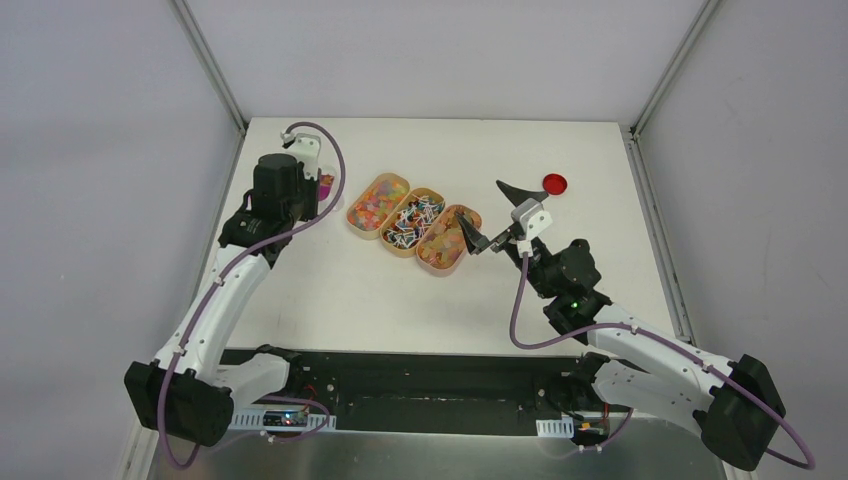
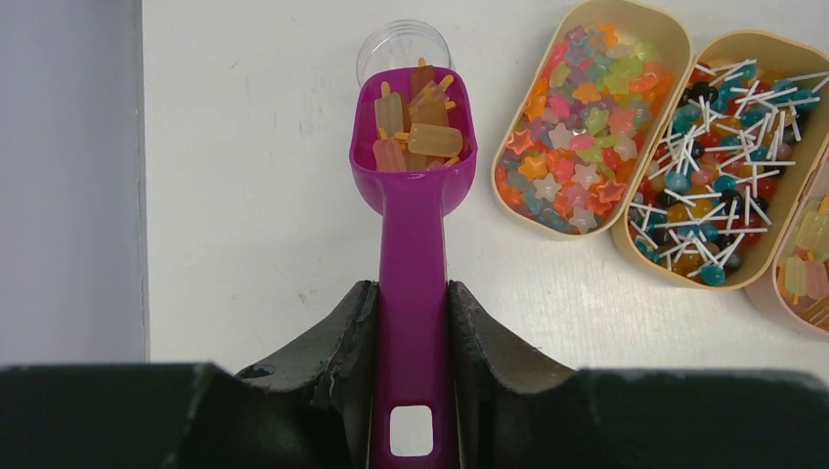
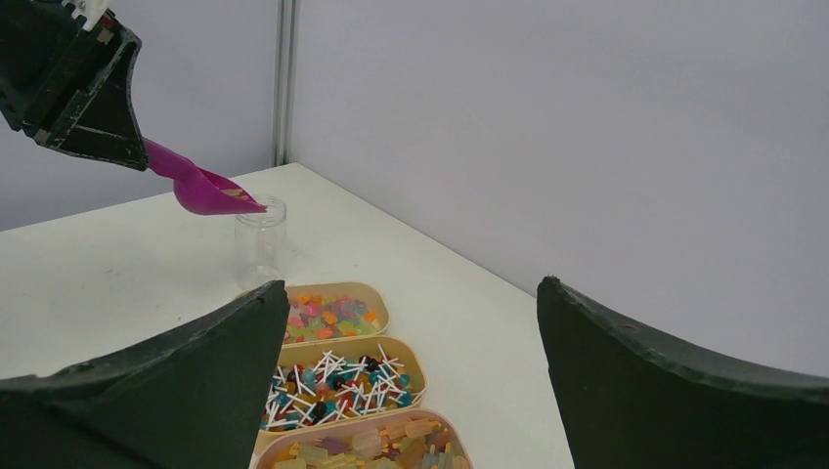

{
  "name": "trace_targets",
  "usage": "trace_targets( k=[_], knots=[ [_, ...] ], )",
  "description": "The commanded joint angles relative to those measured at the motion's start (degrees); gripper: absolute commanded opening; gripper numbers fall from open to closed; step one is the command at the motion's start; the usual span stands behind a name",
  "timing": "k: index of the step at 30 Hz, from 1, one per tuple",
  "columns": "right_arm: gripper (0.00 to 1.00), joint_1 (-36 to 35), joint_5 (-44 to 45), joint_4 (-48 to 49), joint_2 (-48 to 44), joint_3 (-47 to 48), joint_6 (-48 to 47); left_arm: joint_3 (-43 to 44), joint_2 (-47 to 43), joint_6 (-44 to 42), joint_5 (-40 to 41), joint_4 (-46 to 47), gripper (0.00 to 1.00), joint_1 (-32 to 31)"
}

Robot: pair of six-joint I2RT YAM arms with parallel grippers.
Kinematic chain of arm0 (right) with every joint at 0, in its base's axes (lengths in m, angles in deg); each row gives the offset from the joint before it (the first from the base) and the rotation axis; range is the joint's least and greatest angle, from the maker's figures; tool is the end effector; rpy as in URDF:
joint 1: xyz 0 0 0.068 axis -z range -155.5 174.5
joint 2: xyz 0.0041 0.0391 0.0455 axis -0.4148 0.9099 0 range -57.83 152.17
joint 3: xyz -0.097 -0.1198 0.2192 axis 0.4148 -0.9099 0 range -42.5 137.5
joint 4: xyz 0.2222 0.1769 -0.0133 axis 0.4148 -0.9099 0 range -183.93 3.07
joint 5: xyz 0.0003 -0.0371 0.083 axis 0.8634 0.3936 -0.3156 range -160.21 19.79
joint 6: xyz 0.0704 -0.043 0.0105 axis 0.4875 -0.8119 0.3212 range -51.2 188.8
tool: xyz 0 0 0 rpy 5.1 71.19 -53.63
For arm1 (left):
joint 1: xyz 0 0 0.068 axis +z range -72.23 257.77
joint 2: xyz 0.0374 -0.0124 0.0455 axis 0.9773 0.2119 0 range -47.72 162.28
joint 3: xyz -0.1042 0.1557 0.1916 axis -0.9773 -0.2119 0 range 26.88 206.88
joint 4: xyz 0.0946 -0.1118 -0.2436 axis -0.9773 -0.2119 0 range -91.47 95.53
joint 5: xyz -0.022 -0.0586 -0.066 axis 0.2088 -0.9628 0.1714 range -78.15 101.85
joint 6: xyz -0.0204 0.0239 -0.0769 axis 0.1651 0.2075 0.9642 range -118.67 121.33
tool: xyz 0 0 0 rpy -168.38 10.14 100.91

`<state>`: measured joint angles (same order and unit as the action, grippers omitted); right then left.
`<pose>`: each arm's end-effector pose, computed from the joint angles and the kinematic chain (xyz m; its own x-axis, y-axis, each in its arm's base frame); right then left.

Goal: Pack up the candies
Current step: Place the fake candies in the packing bottle.

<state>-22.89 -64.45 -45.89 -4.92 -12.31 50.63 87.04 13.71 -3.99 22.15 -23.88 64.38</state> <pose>0.1909 0.1968 0.3174 0.4104 -0.0120 -0.9118 -0.5681 0.7787 -0.2660 0.2868 -0.0550 0.3208 -0.4870 0.2097 -0.8478 0.1239 0.9775 0.1706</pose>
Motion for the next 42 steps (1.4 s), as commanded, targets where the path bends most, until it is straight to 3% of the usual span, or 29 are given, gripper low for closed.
trace_targets(
  k=[1,42],
  knots=[
    [1.0,-0.1,0.7,0.9,-0.2,-0.1,-0.7,4.8,1.2,-0.4,-1.2,-1.5,0.0,0.6],
    [1.0,-0.1,1.2,0.4,0.4,-0.3,-1.8,19.7,12.4,-1.2,2.7,-13.7,0.0,0.7]
  ],
)
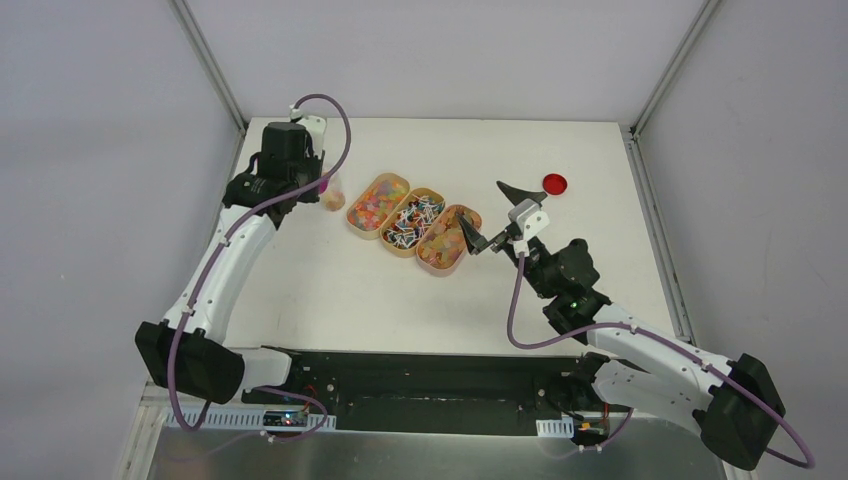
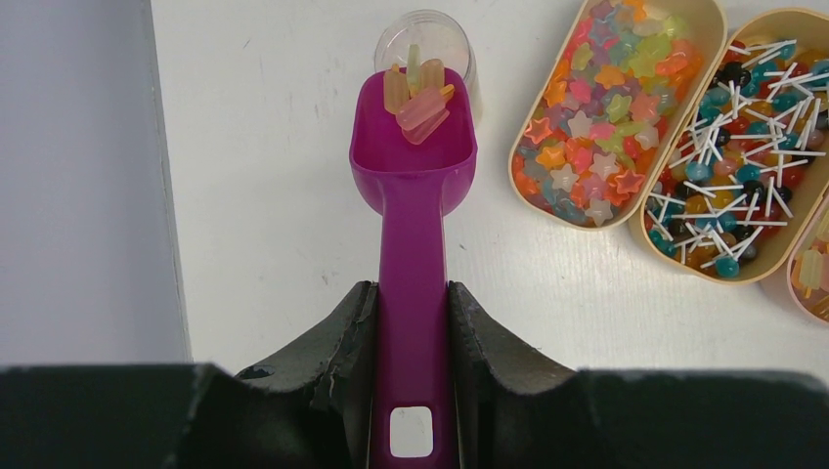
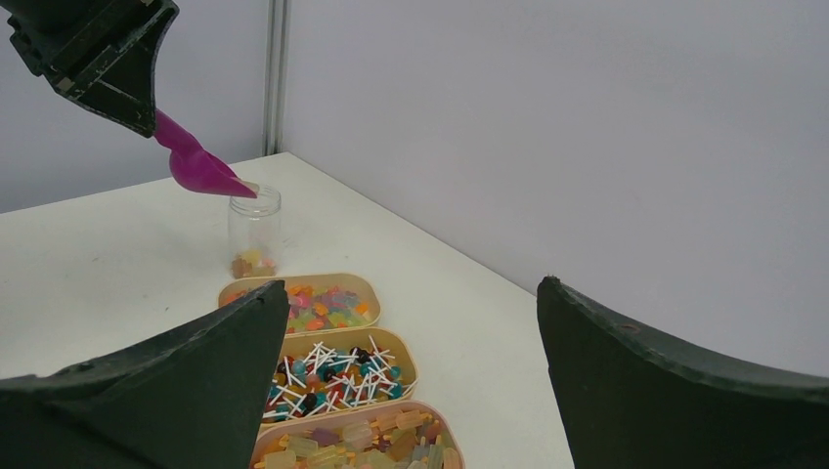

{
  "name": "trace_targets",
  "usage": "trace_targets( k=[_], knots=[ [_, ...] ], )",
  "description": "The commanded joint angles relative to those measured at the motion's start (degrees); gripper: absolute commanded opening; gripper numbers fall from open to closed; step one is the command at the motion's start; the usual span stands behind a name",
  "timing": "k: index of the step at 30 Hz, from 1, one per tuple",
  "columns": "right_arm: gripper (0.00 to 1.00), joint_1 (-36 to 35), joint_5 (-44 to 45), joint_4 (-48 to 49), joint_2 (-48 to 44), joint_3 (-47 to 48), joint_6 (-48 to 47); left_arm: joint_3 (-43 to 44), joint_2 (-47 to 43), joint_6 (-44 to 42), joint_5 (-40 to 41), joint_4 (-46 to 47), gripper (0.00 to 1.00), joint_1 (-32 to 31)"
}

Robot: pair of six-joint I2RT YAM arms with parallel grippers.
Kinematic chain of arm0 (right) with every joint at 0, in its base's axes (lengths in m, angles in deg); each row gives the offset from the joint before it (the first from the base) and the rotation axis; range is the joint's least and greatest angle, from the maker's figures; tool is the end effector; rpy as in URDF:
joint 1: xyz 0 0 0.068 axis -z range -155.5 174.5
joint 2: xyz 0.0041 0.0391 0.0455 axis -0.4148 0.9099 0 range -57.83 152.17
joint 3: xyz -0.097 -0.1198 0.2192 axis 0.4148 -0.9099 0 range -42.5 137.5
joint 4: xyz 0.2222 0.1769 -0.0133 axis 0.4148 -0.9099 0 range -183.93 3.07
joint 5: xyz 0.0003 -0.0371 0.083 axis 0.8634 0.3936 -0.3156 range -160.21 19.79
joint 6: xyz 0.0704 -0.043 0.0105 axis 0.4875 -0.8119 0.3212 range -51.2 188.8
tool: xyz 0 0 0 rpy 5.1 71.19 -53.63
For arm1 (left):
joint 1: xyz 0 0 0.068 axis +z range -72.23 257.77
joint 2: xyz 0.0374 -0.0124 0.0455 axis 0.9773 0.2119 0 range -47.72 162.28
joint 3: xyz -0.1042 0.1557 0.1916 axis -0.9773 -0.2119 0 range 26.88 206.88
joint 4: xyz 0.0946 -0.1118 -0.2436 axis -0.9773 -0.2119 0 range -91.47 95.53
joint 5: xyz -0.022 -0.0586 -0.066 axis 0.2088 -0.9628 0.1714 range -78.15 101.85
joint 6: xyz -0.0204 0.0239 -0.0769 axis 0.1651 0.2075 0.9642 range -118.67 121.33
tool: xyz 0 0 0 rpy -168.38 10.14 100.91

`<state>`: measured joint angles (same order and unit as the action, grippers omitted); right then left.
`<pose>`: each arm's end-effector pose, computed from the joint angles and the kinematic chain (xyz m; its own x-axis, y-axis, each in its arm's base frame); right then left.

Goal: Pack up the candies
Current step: Place the fake candies in the packing bottle.

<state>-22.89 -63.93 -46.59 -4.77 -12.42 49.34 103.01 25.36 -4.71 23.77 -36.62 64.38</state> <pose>0.1921 0.1971 0.3142 0.4106 -0.0427 -0.9108 -0.5559 0.7801 -0.2872 0.3175 -0.0602 0.3441 -0.6027 0.2493 -0.7580 0.1348 0.9681 0.2112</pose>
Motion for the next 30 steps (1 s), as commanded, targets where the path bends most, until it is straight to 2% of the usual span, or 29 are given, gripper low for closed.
trace_targets(
  k=[1,12,30],
  knots=[
    [1.0,-0.1,0.7,1.1,0.3,-0.1,-0.5,4.4,1.1,-0.4,1.0,-1.9,0.0,0.8],
    [1.0,-0.1,-0.8,-0.8,-0.6,0.7,0.7,11.4,4.3,0.4,-0.7,-7.2,0.0,0.7],
    [1.0,-0.1,-0.6,-2.9,-1.3,1.7,1.1,12.9,6.9,0.2,0.6,-10.0,0.0,0.7]
  ],
)
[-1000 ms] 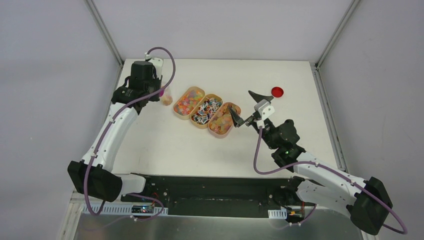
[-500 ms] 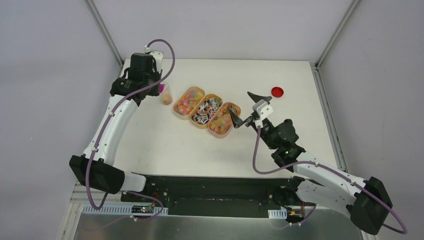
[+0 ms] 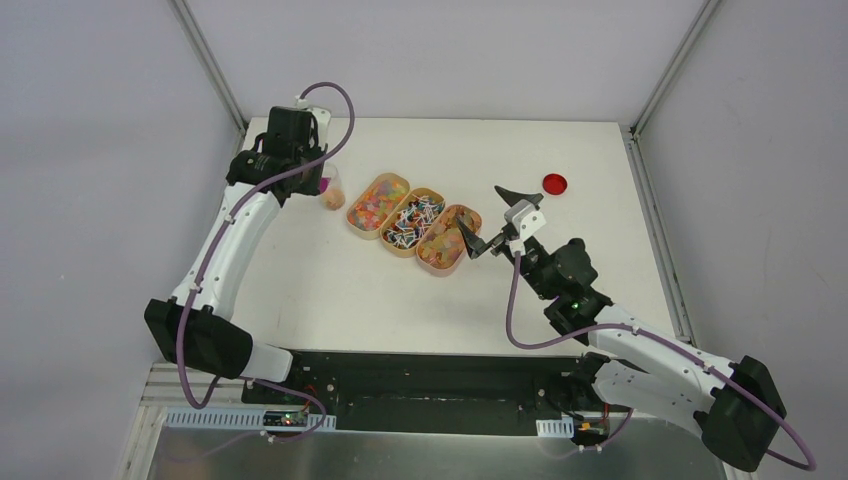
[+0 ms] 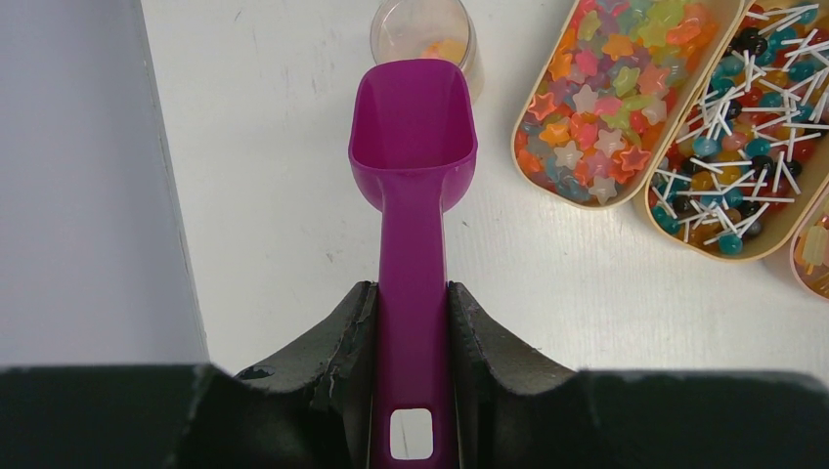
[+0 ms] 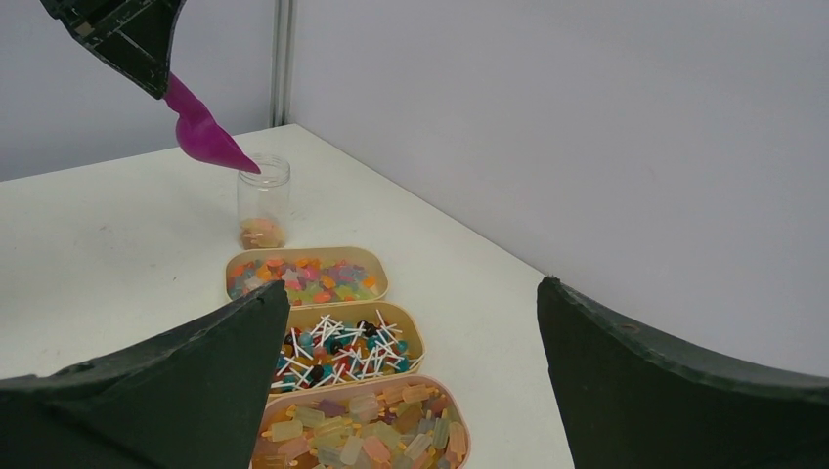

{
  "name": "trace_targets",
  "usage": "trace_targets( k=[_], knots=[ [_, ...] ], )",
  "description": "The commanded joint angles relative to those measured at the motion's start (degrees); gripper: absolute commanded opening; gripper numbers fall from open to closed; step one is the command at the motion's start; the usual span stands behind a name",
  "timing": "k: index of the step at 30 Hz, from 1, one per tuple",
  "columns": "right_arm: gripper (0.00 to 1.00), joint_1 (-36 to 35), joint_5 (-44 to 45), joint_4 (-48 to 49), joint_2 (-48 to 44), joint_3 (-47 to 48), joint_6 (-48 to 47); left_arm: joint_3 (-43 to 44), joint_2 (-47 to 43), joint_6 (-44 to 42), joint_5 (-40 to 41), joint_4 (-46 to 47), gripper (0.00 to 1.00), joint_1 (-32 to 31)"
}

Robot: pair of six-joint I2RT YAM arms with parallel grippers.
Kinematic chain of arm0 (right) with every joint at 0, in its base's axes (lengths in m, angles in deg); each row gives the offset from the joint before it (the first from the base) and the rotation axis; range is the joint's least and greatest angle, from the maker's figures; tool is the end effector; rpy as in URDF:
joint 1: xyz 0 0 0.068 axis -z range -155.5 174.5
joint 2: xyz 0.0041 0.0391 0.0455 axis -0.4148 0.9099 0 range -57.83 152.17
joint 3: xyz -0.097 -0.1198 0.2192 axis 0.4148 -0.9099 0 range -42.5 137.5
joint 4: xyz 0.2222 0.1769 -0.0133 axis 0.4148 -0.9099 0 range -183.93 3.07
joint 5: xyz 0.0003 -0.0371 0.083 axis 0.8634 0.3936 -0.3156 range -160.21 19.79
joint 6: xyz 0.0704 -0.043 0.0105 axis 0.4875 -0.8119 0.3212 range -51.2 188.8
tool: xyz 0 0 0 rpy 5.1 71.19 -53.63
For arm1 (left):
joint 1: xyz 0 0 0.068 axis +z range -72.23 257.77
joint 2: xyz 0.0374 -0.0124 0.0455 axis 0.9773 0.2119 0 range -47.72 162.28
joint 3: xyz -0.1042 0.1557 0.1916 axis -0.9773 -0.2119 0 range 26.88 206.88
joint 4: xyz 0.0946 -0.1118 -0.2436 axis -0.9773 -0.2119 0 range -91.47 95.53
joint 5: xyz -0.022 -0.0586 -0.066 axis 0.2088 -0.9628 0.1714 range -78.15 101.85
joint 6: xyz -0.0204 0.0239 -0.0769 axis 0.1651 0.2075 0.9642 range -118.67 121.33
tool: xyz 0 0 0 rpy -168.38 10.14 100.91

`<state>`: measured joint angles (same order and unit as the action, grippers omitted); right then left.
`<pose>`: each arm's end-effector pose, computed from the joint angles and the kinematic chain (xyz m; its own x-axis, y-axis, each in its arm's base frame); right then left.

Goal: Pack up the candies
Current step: Place the fake candies in the packing bottle.

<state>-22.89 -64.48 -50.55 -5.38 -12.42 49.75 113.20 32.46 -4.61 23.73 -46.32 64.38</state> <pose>0.1920 0.1981 0.3072 0.3725 -0.0747 -0.9250 -0.5768 0.7623 -0.2938 0.3327 -0.0639 0.3533 -0.6837 0.2668 -0.6793 0.1583 0.9628 0.2188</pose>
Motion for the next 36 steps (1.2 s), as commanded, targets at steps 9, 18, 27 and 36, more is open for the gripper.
trace_targets(
  k=[9,18,27,36],
  knots=[
    [1.0,-0.1,-0.2,0.1,-1.3,2.3,0.5,4.8,0.2,0.5,0.0,-0.9,0.0,0.7],
    [1.0,-0.2,-1.1,-3.2,-2.7,2.9,2.4,5.4,-4.9,2.3,-3.9,4.9,0.0,0.7],
    [1.0,-0.1,0.5,-12.1,-5.9,5.9,8.4,-9.5,-19.3,5.1,-16.1,23.6,0.0,0.7],
    [1.0,-0.2,3.2,-18.0,-5.9,8.1,15.0,-20.8,-25.8,8.0,-21.6,26.9,0.0,0.7]
  ],
)
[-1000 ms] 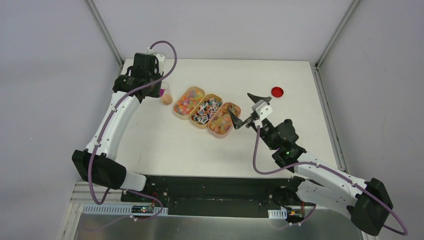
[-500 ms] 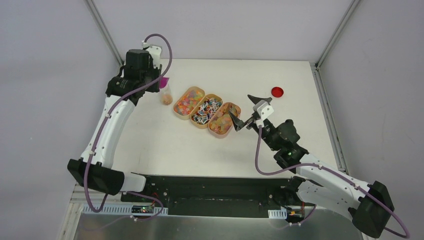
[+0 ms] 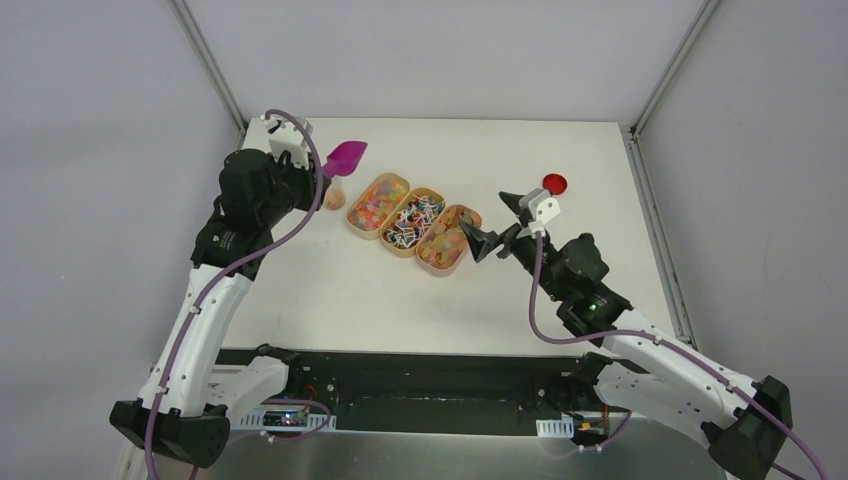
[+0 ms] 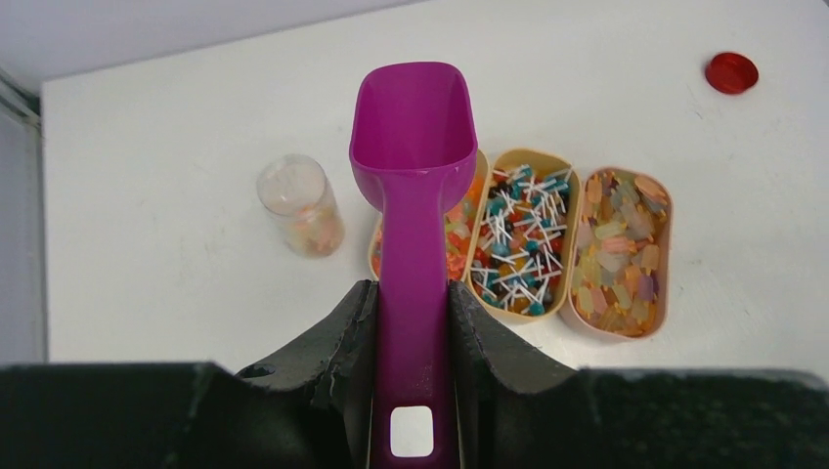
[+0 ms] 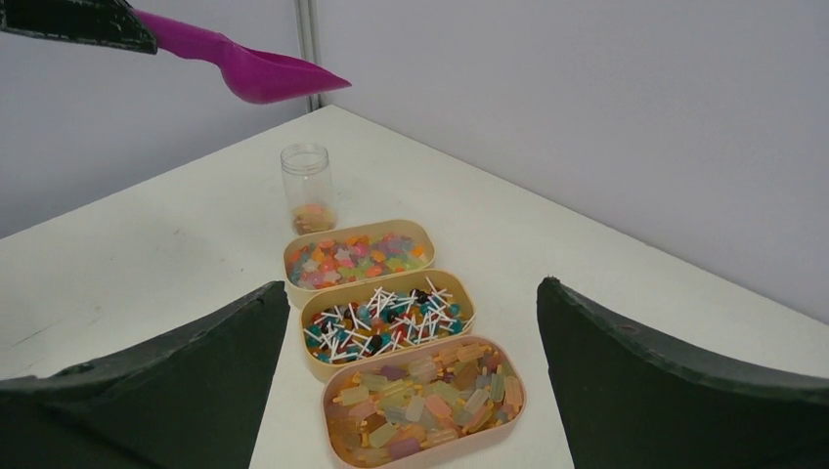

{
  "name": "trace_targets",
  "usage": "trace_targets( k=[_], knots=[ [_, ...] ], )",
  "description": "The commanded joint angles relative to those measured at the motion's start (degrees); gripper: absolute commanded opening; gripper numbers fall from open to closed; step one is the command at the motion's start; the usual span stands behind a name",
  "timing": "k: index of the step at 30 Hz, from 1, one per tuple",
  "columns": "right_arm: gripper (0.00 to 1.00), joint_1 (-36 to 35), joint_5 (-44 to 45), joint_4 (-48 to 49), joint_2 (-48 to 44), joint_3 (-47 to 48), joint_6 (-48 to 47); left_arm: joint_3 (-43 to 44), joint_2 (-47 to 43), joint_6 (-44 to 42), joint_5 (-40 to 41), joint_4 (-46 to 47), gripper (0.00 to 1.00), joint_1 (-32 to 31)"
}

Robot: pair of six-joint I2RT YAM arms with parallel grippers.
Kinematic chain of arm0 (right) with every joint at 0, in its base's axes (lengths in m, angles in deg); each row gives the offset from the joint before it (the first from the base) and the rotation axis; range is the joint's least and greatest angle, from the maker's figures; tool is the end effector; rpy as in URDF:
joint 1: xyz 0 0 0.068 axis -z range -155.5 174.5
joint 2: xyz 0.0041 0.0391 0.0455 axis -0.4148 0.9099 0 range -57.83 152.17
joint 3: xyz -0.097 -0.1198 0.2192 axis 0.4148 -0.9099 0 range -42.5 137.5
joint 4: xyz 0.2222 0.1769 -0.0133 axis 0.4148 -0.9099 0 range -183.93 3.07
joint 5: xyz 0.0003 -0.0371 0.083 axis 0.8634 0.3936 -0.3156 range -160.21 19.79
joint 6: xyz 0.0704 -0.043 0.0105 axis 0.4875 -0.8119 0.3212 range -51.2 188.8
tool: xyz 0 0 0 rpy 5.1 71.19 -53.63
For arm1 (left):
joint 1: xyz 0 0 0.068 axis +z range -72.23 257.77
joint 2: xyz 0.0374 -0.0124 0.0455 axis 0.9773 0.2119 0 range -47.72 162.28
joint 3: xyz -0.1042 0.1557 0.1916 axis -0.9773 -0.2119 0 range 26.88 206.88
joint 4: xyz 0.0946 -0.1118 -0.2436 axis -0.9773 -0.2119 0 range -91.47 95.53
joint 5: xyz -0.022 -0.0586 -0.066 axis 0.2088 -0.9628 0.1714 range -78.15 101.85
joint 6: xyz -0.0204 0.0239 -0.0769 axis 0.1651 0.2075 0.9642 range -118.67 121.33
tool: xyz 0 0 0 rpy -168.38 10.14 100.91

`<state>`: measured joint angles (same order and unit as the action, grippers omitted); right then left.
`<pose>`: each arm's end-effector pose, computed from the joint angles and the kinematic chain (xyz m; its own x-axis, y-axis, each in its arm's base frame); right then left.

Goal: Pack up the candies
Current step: Place the fake candies in the packing bottle, then scoop the fake candies from the storage box.

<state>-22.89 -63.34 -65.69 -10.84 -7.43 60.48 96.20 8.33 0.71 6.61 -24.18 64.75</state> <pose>0.1846 0.1879 0.3296 0.2027 0.0082 -0.9792 -0.6281 0.7682 -0.1236 0.2557 -0.0660 0.4071 -0.2724 0.0740 -0.9593 0.3126 0.9498 -0.0154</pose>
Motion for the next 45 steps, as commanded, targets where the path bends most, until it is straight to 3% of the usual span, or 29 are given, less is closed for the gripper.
trace_targets(
  k=[1,10,19,27,32,45],
  knots=[
    [1.0,-0.2,2.3,-3.3,-0.1,3.4,4.6,-4.8,-2.0,2.8,-4.8,5.1,0.0,0.4],
    [1.0,-0.2,5.8,-8.0,1.0,5.0,11.2,-9.3,-2.3,4.7,-10.6,7.1,0.0,0.3],
    [1.0,-0.2,7.5,-12.6,1.9,6.5,14.0,-13.6,-3.9,5.4,-9.2,8.4,0.0,-0.8],
    [1.0,-0.1,10.6,-14.8,4.8,7.6,17.1,-16.0,-2.8,4.3,-4.6,10.6,0.0,-5.9],
    [1.0,-0.1,8.8,-17.4,8.4,10.5,19.7,-10.2,1.8,2.3,4.0,4.6,0.0,-12.7],
    [1.0,-0.1,11.2,-20.4,5.6,10.4,18.4,7.4,17.9,1.8,8.6,-12.9,0.0,-22.4]
  ],
)
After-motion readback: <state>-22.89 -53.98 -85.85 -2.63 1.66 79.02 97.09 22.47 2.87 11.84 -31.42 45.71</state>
